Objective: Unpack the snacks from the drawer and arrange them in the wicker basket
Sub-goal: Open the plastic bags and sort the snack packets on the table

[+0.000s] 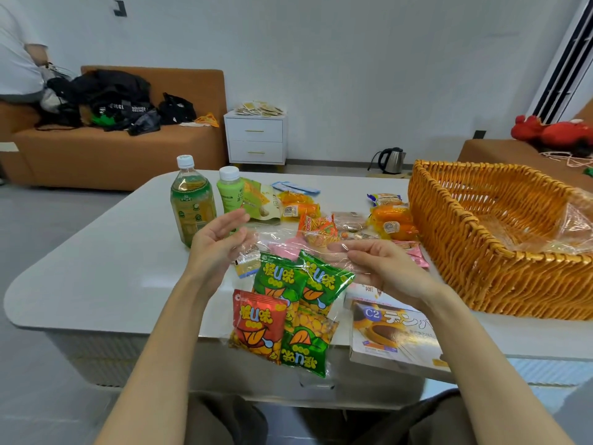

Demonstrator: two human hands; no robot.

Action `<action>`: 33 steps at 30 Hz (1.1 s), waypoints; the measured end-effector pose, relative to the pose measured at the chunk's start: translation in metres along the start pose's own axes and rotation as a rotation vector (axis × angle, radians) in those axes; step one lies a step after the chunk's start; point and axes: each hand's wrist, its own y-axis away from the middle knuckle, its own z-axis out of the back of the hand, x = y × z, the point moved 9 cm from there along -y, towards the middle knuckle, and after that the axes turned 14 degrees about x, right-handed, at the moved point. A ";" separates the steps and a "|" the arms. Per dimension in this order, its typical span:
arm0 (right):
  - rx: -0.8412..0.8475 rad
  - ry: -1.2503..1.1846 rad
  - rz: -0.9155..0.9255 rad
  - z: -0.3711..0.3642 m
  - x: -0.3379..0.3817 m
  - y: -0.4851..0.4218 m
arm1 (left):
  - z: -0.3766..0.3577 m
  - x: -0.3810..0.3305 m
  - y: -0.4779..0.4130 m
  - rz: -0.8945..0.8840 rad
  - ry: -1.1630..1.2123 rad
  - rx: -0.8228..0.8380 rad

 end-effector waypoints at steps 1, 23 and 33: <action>-0.012 -0.049 -0.012 0.002 -0.003 -0.001 | 0.000 0.002 0.001 0.000 0.060 -0.028; -0.011 0.948 -0.235 -0.026 0.056 -0.041 | -0.058 0.007 0.016 0.055 -0.265 0.253; -0.011 0.467 -0.168 -0.002 0.031 0.003 | -0.042 0.007 0.013 0.094 -0.215 0.252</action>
